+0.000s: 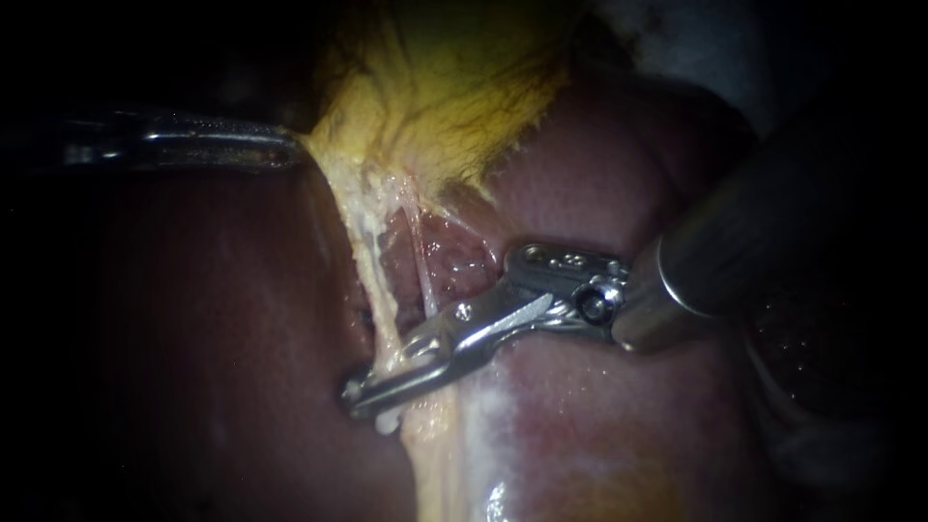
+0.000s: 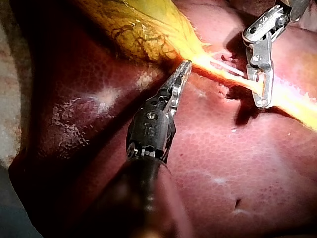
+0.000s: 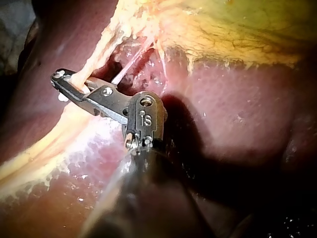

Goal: Clipping second clip left tube

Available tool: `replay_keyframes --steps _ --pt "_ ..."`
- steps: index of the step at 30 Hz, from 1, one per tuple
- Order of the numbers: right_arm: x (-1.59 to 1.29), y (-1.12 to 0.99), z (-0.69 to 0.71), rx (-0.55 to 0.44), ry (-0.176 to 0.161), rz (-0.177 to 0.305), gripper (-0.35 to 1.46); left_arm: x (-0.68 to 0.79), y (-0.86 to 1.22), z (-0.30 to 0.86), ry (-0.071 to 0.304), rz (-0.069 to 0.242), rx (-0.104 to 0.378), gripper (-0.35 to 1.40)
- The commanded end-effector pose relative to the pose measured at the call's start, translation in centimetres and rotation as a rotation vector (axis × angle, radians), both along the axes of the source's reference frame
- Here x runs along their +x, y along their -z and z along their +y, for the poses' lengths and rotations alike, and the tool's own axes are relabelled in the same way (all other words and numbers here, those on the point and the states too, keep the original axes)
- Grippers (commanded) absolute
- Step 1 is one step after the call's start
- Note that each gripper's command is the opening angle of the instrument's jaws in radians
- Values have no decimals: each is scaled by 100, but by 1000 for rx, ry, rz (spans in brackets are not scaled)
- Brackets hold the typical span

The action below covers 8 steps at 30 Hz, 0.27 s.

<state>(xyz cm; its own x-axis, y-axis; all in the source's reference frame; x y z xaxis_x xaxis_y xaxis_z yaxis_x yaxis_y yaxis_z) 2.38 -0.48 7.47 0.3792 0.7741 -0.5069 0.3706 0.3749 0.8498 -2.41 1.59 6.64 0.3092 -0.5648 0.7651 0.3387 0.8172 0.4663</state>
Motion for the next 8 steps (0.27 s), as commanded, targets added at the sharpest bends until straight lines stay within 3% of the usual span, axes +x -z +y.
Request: replay_keyframes --steps 1,8 --pt "0 -1 0 -1 0 0 -35 0 0 0 0 0 0 -35" --pt "0 -1 0 -1 1 1 -35 0 0 0 0 0 0 -35"
